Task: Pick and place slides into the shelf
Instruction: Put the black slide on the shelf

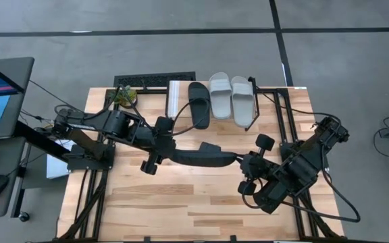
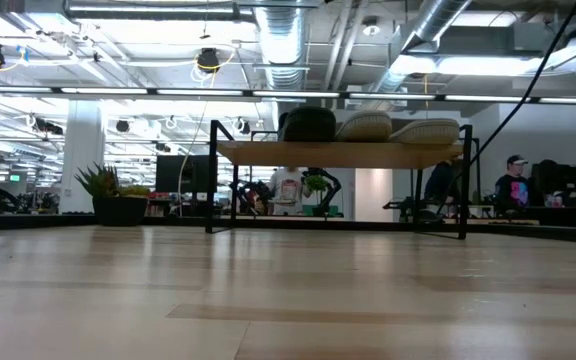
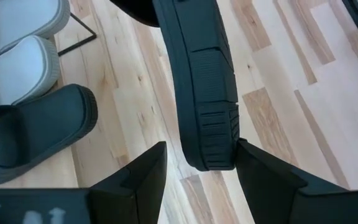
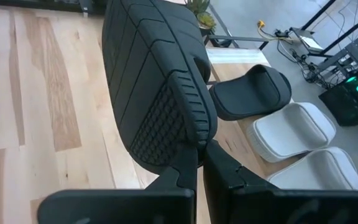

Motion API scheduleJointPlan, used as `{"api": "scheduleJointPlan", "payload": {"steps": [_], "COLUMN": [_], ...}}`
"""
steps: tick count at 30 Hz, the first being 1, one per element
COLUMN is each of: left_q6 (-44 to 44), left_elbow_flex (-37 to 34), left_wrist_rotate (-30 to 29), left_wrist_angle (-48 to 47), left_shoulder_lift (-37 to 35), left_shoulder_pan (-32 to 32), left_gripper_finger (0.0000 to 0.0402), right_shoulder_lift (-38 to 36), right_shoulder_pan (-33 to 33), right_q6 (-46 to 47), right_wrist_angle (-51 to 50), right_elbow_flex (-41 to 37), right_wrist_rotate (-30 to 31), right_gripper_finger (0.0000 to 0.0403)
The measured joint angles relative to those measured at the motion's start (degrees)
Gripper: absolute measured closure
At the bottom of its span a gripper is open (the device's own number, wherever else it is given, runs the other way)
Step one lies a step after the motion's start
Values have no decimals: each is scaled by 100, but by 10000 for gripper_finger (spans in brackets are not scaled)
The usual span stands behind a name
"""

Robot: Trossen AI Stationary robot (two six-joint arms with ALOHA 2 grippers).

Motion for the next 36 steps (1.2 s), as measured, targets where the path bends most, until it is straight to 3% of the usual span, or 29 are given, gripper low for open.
{"api": "scheduleJointPlan", "payload": {"steps": [29, 33, 36], "left_q6": [-407, -540, -660], "left_elbow_flex": [0, 5, 12], "left_wrist_rotate": [236, 128, 340], "left_wrist_angle": [173, 90, -96], "left_shoulder_lift": [0, 100, 251], "left_shoulder_pan": [0, 11, 67], "left_gripper_finger": [224, 261, 344], "right_shoulder_lift": [0, 0, 0], "right_shoulder_pan": [-101, -101, -101], "right_q6": [-392, -392, -396], "right_wrist_angle": [180, 182, 189], "right_elbow_flex": [2, 1, 0], "right_wrist_rotate": [597, 725, 748], "right_gripper_finger": [403, 403, 403]}}
